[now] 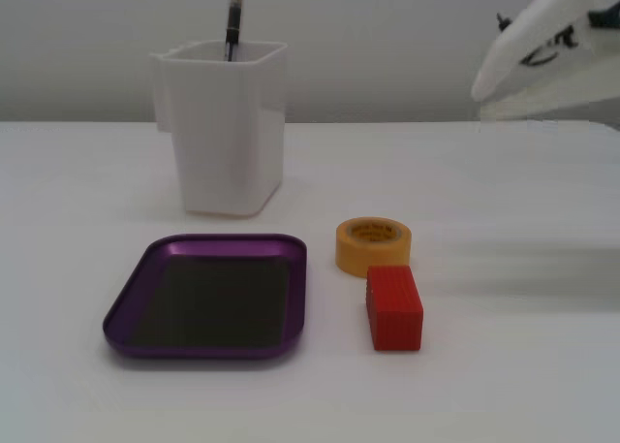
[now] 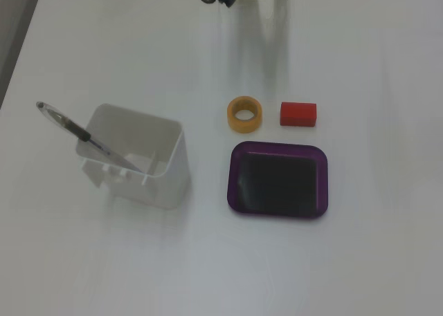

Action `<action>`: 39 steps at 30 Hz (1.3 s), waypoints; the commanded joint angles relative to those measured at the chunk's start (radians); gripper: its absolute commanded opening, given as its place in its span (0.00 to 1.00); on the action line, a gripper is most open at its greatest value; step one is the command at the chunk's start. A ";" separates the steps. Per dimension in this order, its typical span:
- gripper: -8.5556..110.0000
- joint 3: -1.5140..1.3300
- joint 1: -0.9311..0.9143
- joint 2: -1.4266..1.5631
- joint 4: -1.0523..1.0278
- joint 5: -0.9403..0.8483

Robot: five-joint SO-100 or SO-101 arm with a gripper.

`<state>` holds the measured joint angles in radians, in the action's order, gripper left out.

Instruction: Pick up the red cube and place it in the box.

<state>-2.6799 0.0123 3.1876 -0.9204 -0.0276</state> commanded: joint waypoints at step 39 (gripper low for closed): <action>0.23 1.120 0.199 -1.764 -0.218 0.284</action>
<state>-1.6015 0.2086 1.4312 -1.1505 0.2500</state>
